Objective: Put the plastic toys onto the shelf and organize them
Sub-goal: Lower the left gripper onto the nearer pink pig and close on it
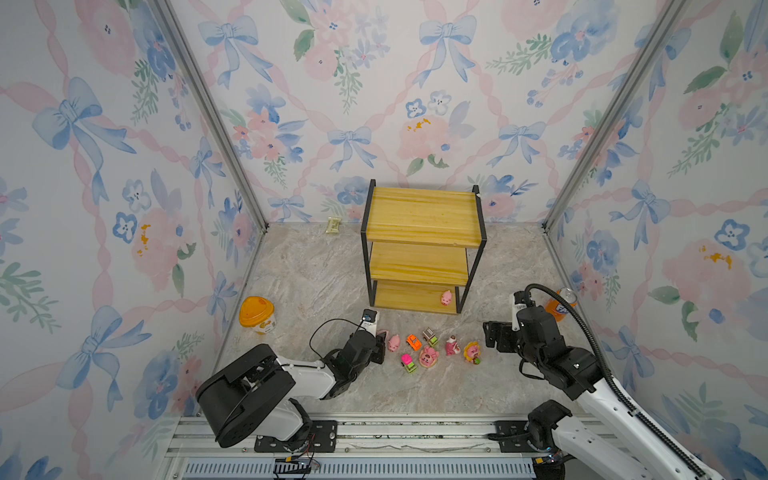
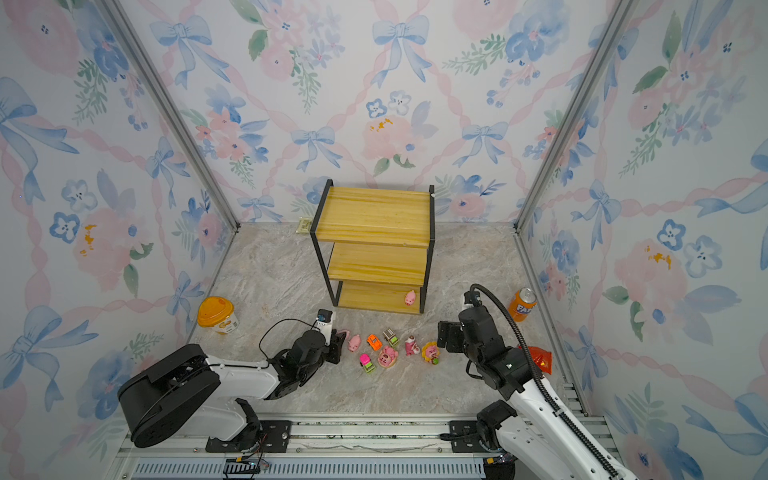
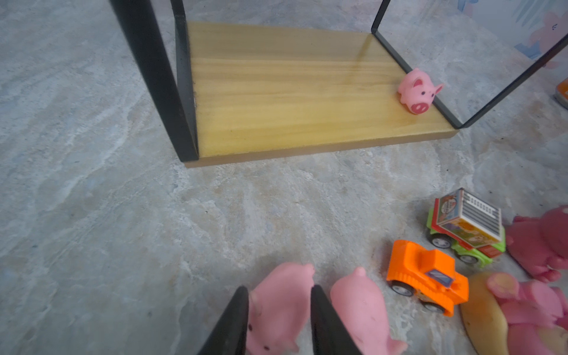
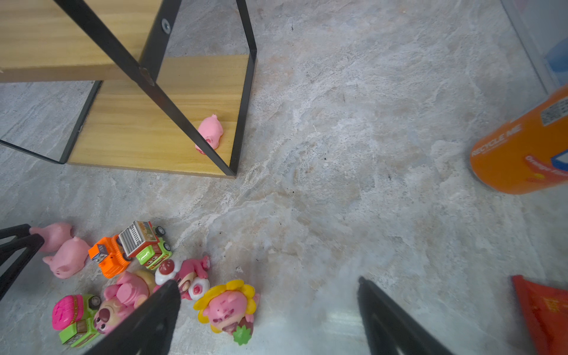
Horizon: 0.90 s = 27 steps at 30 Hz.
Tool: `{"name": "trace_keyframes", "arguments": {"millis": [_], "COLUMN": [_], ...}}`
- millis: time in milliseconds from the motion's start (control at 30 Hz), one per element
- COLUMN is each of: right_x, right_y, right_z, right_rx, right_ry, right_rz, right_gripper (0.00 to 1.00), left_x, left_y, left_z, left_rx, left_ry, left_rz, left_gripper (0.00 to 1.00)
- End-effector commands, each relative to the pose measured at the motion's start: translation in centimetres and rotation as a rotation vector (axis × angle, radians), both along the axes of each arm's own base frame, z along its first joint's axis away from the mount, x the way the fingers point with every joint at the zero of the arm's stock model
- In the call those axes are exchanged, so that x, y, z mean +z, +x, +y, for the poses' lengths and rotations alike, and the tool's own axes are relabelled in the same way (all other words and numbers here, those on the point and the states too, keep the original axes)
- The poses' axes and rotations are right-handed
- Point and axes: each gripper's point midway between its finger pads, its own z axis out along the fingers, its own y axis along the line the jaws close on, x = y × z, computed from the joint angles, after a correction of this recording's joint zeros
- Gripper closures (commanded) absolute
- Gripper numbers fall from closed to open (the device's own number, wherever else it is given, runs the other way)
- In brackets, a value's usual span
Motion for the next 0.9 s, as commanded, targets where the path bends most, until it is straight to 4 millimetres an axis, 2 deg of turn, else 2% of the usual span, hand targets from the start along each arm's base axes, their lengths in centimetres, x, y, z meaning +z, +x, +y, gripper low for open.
{"name": "trace_keyframes", "arguments": {"millis": [0,200,300,500,633,800,867], "right_x": [-0.4,-0.5,-0.5,-0.7,-0.6,-0.7,-0.8], "right_y": [-0.3,-0.5,-0.5,-0.5,-0.4,-0.3,-0.4], "right_z": [0.1,-0.1,-0.1,0.0,0.1,0.2,0.1], "right_rx": [0.008,0.006,0.007,0.008,0.009,0.008,0.008], "right_ry": [0.000,-0.003,-0.003,-0.001,0.003,0.004,0.001], "right_rz": [0.002,0.004,0.002,0.010,0.008,0.010,0.016], "right_gripper": [0.07,0.07,0.07,0.07,0.07,0.07,0.07], "left_x": [0.3,-0.8,-1.1,-0.6,-0.8,-1.3,-1.6], "left_y": [0.1,-0.4,-0.7,-1.3,-1.5,-1.6,-1.8], "left_z": [-0.5,0.3,0.8,1.5,2.3,2.3,2.0], "left_rx": [-0.032,-0.015,-0.008,-0.012,0.000,-0.021,-0.047], "left_ry": [0.031,0.060,0.061,0.056,0.082,0.114,0.125], "left_rz": [-0.010,0.016,0.022,0.002,-0.009,-0.006,0.001], "left_gripper": [0.66,0.64,0.60,0.45,0.43,0.41,0.36]}}
